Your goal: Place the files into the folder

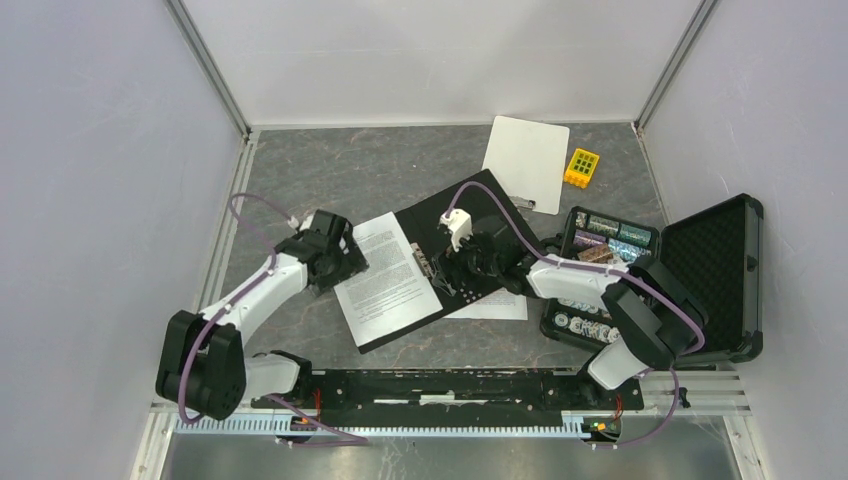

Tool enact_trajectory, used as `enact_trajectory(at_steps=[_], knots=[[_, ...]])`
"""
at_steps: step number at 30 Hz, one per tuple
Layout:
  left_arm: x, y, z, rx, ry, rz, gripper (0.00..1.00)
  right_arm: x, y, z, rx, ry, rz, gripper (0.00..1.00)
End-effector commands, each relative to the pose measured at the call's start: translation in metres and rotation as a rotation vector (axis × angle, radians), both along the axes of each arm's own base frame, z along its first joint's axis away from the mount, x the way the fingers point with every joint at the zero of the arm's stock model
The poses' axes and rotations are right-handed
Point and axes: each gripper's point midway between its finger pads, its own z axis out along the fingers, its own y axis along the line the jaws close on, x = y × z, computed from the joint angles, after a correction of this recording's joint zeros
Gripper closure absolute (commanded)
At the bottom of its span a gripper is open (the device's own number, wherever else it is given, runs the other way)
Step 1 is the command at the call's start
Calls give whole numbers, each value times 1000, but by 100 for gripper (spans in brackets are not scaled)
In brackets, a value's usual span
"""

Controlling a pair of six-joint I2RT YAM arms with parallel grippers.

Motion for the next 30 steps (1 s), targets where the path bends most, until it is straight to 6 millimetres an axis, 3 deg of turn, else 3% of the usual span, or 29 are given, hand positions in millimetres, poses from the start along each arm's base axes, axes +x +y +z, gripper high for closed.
enact_trajectory(at_steps=[1, 3, 6, 11, 15, 17, 22, 30], knots=[[52, 12, 54, 123, -119, -75, 4, -5, 5, 32, 55, -155, 81, 10], [78, 12, 73, 151, -161, -123, 6, -7, 4, 39, 54, -210, 104, 9], [113, 16, 77, 169, -167, -151, 12, -14, 5, 44, 54, -259, 131, 9], [162, 23, 69, 85, -142, -155, 36, -39, 16, 47, 14, -401, 274, 9], [187, 35, 54, 101, -105, -154, 55, -50, 19, 57, 4, -485, 320, 8], [194, 37, 42, 101, -78, -159, 68, -52, 17, 59, 4, -507, 326, 8], [205, 31, 13, 85, -37, -206, 85, -53, 9, 58, -15, -538, 329, 7], [200, 26, -13, 52, 20, -217, 87, -50, 2, 62, -23, -564, 288, 7]])
